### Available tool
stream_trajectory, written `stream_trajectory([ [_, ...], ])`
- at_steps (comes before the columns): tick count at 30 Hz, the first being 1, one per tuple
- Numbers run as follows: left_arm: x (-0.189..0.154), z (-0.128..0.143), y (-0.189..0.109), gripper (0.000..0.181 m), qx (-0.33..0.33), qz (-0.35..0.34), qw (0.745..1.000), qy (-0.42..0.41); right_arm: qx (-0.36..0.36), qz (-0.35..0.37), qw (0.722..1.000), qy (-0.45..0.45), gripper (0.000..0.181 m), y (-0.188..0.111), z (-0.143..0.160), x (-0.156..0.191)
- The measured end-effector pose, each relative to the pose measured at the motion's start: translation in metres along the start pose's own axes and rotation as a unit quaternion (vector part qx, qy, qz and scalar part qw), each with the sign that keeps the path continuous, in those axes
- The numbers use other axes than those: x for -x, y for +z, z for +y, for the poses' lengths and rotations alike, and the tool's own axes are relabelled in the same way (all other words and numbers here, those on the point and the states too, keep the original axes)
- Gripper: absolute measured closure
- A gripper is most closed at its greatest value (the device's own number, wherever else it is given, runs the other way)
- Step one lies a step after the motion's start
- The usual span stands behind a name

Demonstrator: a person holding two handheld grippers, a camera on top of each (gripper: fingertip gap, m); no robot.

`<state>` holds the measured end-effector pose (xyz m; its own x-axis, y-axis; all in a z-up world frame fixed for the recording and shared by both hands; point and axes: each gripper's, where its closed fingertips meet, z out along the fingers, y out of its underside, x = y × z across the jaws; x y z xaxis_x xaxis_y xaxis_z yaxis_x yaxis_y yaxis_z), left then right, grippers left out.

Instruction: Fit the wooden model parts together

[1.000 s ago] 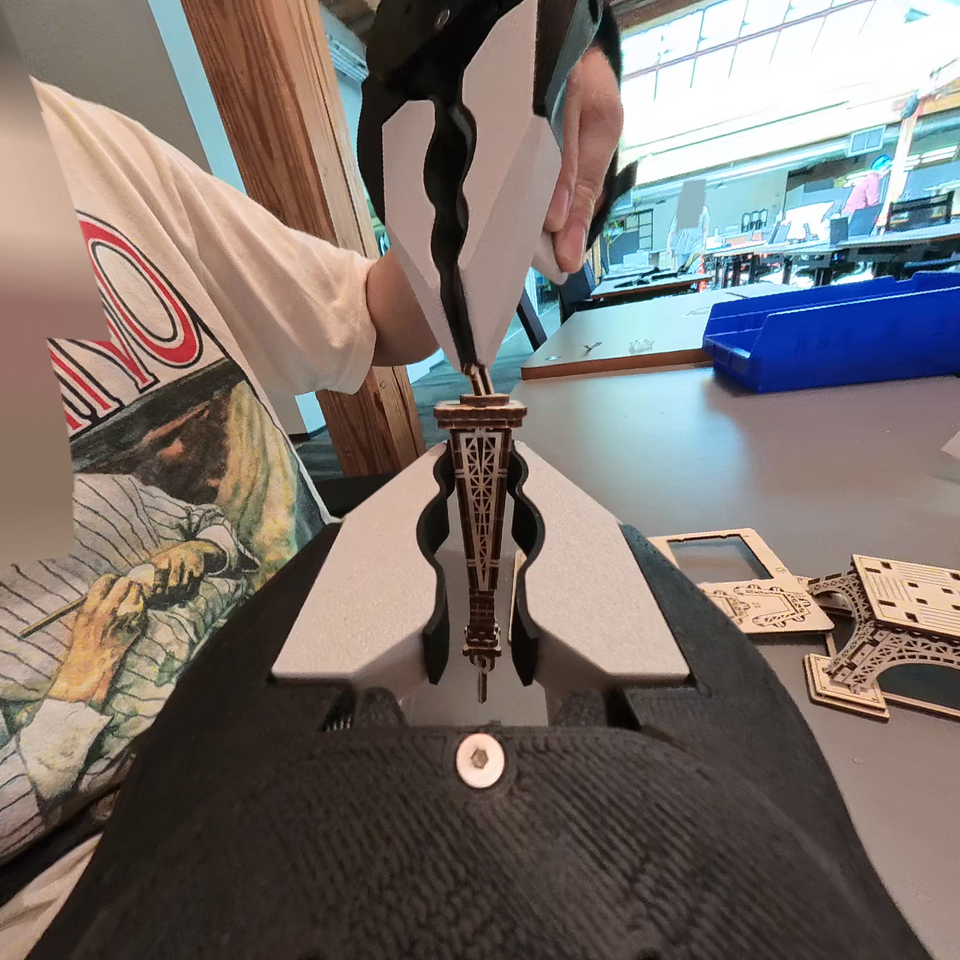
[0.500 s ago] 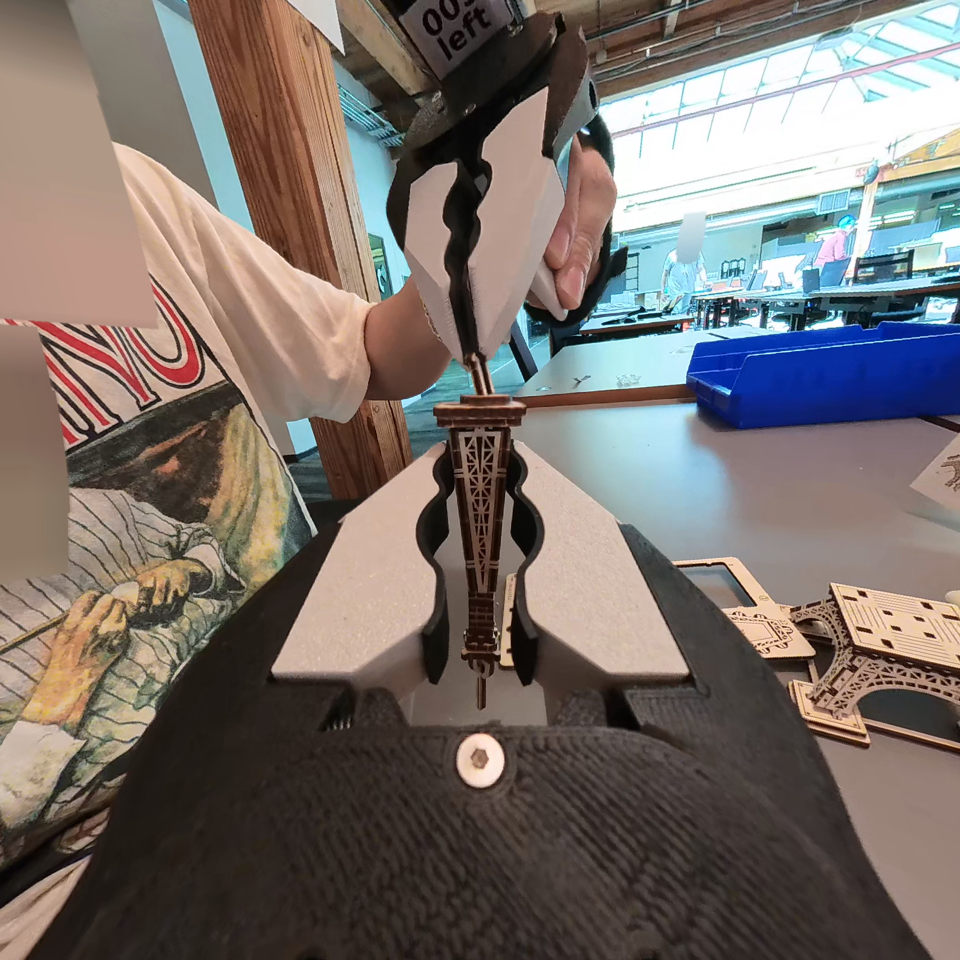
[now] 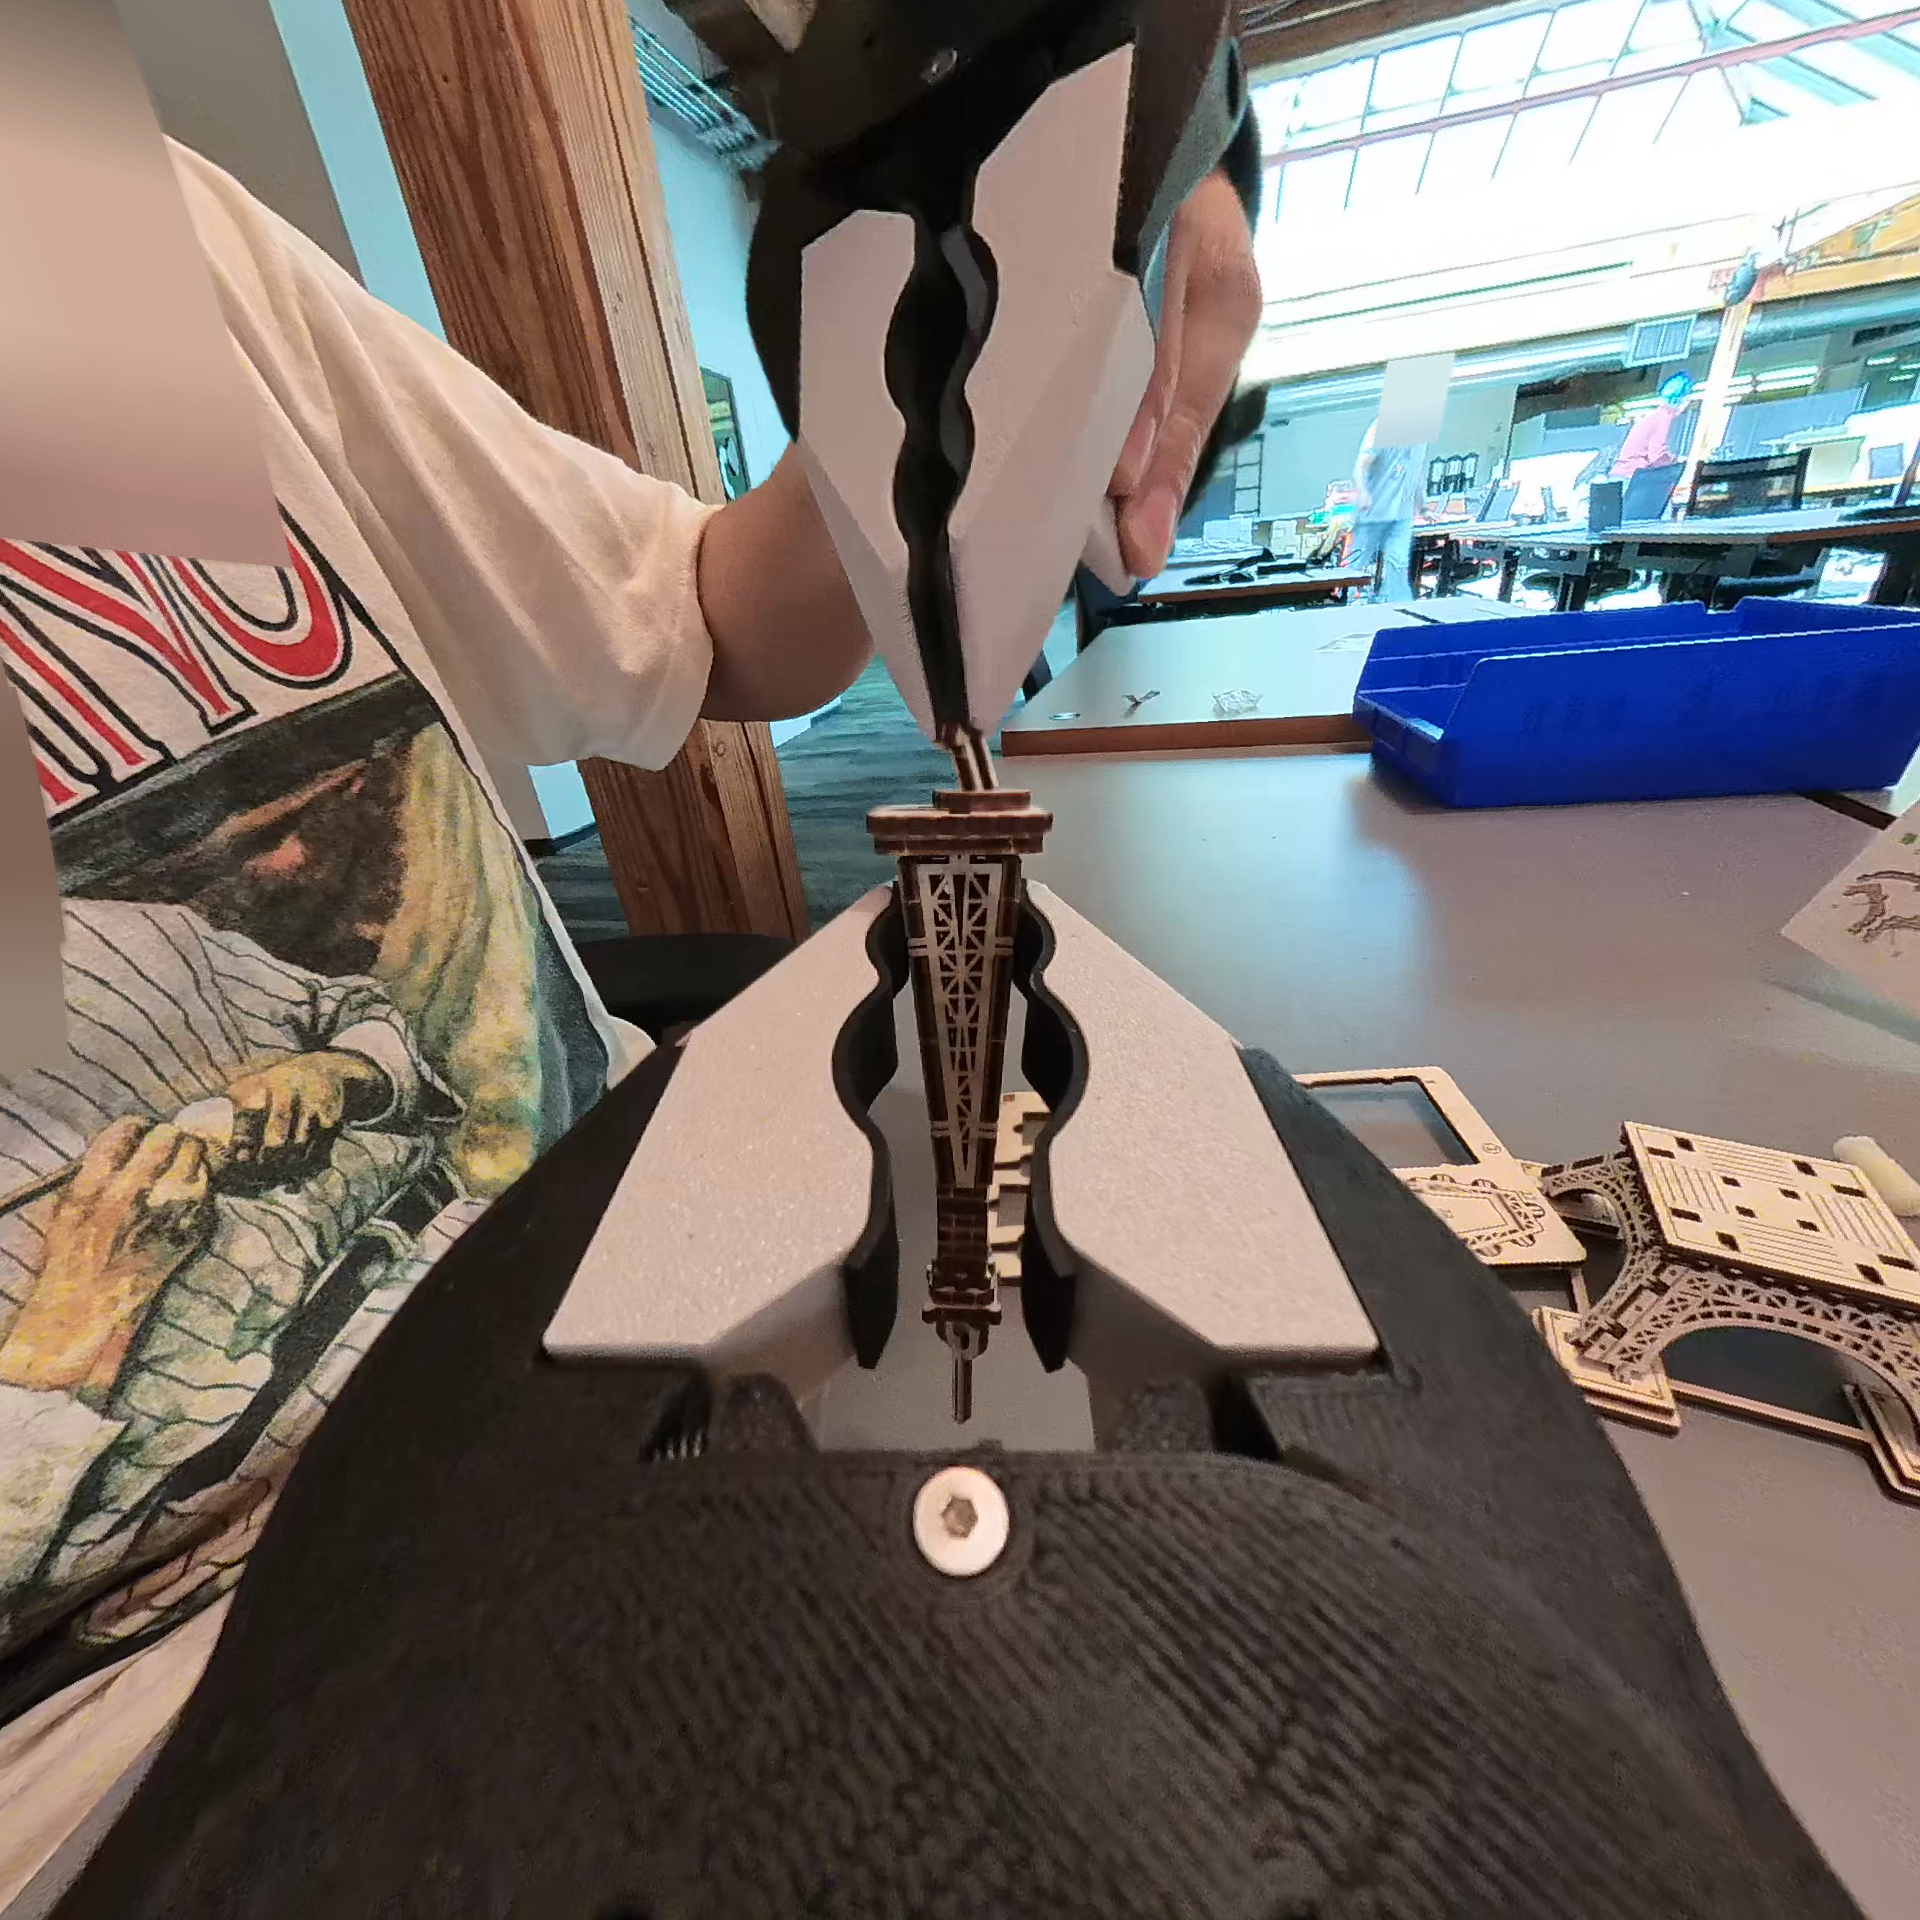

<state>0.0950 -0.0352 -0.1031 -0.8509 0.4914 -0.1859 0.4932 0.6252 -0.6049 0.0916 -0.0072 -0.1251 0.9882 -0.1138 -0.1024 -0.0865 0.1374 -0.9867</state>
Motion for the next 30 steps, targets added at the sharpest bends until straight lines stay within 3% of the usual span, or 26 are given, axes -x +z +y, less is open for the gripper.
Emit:
stream_trajectory([
  [5,-0.001,0.003,0.002,0.181,-0.008,-0.001,1.0,-0.004,0.011,0.002,1.0,-0.005,0.165,0.0,0.004,0.0],
  [11,0.008,-0.011,-0.008,0.181,-0.076,-0.017,0.996,-0.038,-0.048,-0.005,0.999,0.012,0.165,-0.003,-0.015,0.0],
  [15,0.007,-0.012,-0.007,0.181,-0.093,-0.011,0.995,-0.048,-0.046,-0.008,0.999,0.01,0.165,-0.003,-0.014,0.002],
  [30,0.0,-0.008,-0.006,0.181,-0.06,0.009,0.998,-0.025,-0.029,-0.009,1.0,-0.004,0.165,-0.002,-0.01,0.003],
])
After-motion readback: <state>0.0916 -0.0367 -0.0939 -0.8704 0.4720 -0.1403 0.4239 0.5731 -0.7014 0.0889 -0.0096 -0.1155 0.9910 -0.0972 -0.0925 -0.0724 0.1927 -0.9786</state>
